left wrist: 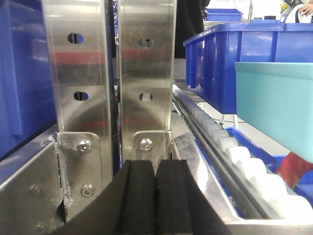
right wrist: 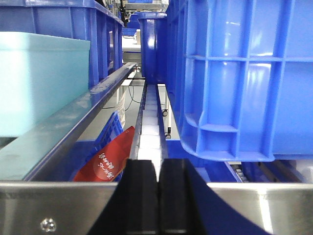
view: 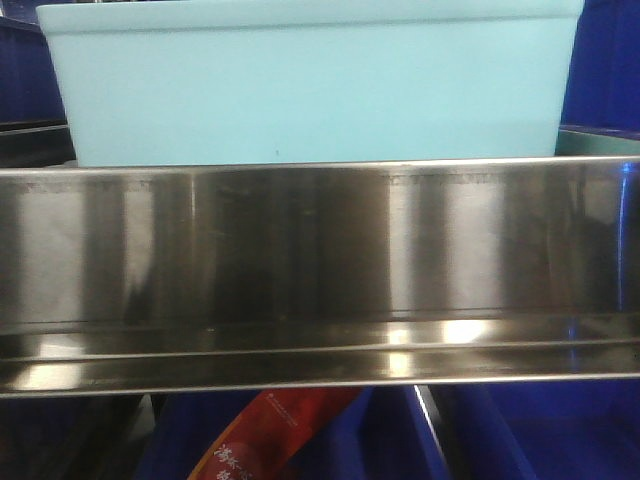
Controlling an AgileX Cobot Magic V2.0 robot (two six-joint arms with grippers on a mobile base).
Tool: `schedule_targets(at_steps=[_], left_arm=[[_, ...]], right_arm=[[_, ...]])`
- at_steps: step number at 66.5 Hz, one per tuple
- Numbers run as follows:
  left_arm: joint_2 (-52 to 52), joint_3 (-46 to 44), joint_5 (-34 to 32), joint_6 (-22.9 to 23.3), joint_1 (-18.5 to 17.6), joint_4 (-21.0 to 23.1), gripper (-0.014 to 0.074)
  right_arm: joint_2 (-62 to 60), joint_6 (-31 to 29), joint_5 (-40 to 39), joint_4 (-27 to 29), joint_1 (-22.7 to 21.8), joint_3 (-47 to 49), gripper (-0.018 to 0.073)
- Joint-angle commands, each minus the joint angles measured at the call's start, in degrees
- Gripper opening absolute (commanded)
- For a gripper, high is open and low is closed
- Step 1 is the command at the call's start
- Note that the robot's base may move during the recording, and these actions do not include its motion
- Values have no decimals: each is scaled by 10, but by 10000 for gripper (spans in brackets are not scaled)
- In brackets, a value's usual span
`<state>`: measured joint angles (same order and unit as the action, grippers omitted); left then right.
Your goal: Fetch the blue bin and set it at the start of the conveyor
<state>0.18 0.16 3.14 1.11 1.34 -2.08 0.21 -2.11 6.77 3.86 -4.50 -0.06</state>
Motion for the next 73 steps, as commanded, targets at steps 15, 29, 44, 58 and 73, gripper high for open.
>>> schedule_targets(at_steps=[15,29,44,58,73], left_arm=[[-2,-2,-11,-1,2,4,-111],[-2,-2,-11,-1,2,4,-111],[-2,-2,-21,-1,2,4,-111],[-2,-2,-79,-1,2,4,-111],[-2,-39,-120,-1,2,7,-111]], right_arm=[[-2,-4,-13,-3,-1,1,-162],[-2,-4,-13,-3,-1,1,-162],[-2,-4,-29,-3,-1,1,-162],[-2,-4,-62,-3,-1,1,-162],[-2,-4,-19,0,-1,99,-162]])
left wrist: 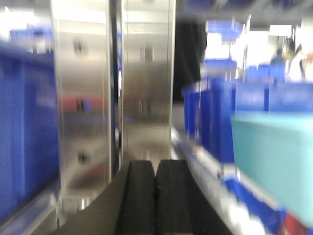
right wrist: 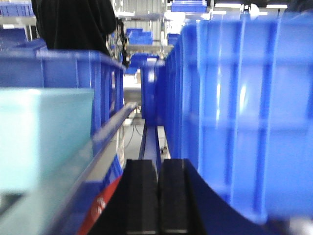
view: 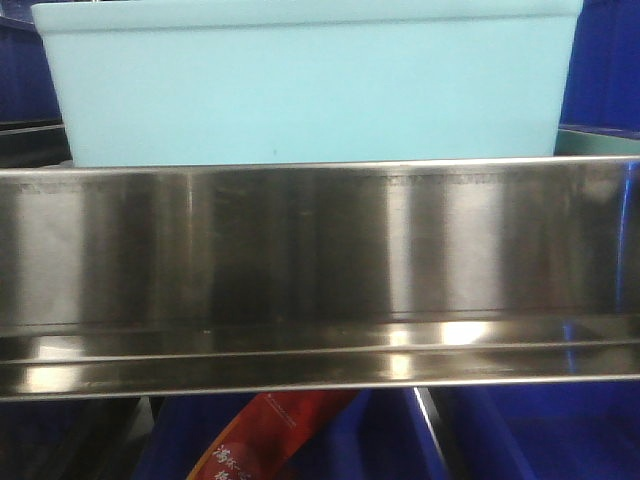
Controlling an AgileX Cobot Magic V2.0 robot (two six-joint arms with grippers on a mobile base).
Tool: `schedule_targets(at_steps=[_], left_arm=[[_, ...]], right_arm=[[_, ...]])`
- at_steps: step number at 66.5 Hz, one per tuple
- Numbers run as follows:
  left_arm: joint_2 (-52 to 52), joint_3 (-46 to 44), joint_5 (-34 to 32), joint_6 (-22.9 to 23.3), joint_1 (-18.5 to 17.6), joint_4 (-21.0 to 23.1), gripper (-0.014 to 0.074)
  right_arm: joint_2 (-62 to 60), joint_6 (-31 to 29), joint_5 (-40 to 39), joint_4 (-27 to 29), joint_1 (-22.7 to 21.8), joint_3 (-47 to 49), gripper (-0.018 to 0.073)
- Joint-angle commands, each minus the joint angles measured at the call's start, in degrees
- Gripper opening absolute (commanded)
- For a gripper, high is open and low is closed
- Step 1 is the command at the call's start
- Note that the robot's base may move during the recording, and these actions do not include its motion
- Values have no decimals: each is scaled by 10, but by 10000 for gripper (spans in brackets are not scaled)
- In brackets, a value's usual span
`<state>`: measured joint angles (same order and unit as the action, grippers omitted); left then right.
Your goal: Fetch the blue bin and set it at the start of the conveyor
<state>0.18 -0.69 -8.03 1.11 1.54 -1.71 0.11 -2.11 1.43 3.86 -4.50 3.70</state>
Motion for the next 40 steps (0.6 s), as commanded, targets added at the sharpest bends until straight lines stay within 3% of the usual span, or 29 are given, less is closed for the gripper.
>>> schedule_targets(at_steps=[1,10,15,19,25,30,40], left_arm=[[-2,-39,-1,-1,0,1,-111],[0,-143,108,-1,0,-4,-67],[18,-208,179,-1,0,-4,46],[39,-255,240,-1,0,-3,179],[70,-305,280,-1,0,7,357],[94,-327,285,-1,-2,10,447],[159,-363,327,-23,-20,25,470]], right_arm=[[-1,-4,51,0,-1,68,-162],[5,-4,152,1,2,186,-117],[32,-4,188,4,5,239,23],[57,-4,206,10,8,272,190],[91,-4,209,14,8,301,421],[114,-4,199,14,8,306,573],[164,-5,186,14,16,324,568]])
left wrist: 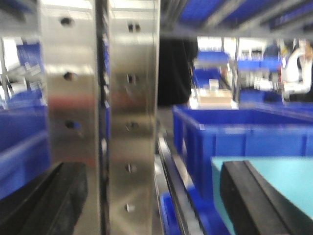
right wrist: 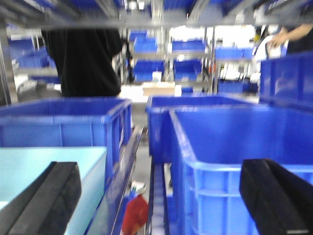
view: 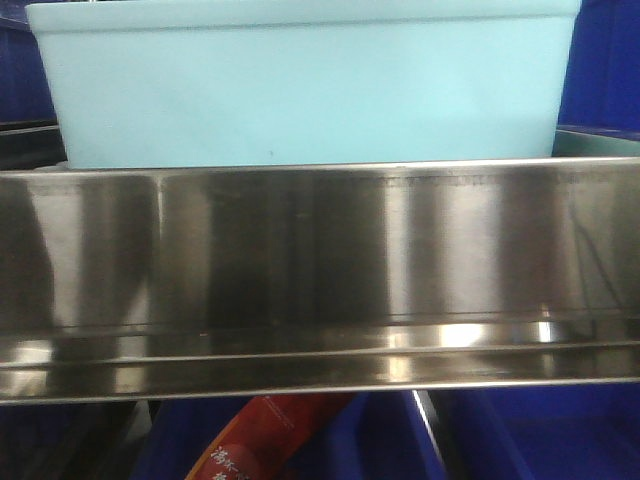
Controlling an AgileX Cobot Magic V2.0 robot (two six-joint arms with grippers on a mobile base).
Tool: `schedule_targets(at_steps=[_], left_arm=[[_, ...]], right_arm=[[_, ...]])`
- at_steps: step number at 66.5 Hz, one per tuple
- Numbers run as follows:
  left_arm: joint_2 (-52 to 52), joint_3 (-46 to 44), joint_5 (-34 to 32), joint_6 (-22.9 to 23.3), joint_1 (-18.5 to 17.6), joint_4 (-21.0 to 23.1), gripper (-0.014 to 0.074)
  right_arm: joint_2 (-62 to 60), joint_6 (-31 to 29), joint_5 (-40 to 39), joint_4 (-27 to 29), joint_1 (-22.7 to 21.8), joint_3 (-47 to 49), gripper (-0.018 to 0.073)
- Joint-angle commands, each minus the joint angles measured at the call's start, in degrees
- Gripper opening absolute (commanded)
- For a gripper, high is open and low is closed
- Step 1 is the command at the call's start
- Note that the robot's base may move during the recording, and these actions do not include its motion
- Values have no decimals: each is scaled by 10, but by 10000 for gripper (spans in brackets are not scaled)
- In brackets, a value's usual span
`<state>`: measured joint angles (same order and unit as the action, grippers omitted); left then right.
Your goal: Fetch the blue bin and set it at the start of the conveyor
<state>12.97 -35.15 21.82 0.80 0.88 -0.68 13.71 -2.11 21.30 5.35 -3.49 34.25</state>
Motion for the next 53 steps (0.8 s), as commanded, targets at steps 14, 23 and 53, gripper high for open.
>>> schedule_targets(at_steps=[14,23,53], left_arm=[[119,-76,67,-98,-125,96,467],[207,-129,98,-98,-205,96,465],[565,-409,224,59,-285,-6,465]], right_arm=[[131,-73,39,44,62,95,568],[224,-73,77,44,109,159,568],[522,-44,261,43,134,424,568]])
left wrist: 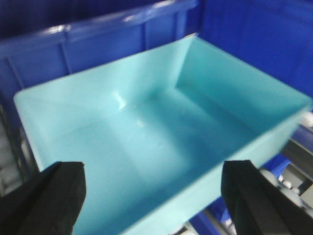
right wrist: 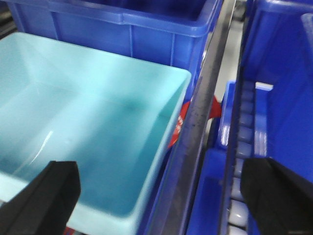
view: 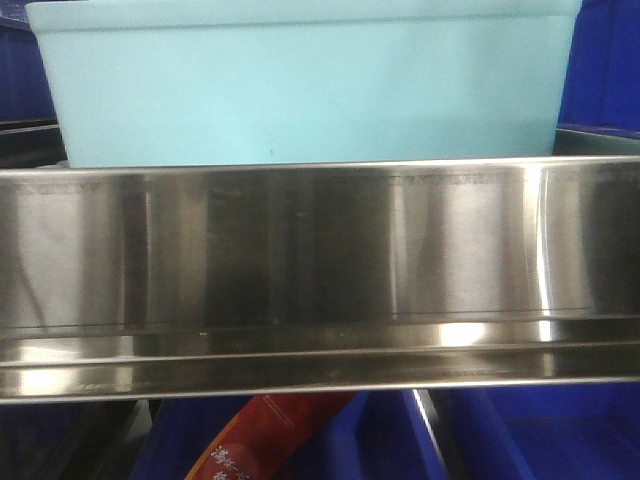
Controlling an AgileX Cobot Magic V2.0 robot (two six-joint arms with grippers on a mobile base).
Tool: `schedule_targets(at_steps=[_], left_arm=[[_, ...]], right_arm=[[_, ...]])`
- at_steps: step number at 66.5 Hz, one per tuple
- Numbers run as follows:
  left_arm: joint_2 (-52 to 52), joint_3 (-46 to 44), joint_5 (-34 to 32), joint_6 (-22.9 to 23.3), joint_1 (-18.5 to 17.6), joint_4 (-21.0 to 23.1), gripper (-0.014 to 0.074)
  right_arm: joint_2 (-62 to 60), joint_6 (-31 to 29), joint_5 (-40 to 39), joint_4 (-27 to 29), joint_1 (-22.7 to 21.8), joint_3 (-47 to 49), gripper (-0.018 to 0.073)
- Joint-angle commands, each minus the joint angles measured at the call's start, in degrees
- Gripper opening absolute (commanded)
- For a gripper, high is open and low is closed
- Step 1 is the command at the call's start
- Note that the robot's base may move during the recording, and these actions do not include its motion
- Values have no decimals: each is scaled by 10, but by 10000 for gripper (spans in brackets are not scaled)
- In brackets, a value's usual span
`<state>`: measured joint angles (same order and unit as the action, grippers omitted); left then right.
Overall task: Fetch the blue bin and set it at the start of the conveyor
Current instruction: 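Close both grippers on the teal bin's side walls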
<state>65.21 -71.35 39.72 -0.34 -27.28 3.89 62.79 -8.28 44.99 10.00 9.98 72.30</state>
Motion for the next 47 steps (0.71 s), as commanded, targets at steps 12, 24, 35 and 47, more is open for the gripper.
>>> schedule_targets(at_steps=[12,24,35,47], left_arm=[[150,-157,169,166,3,-141,465],[209,-190,195,172,50,-119,465],[251,-190,191,172,95,-87,465],[290,-190,191,171,99,-87,465]], right_arm=[[145,62,120,-14,0,167,568],[242,83,172,-29,0,233,568],[301,83,160,-30,0,242,568],[346,83,146,-30,0,242,568]])
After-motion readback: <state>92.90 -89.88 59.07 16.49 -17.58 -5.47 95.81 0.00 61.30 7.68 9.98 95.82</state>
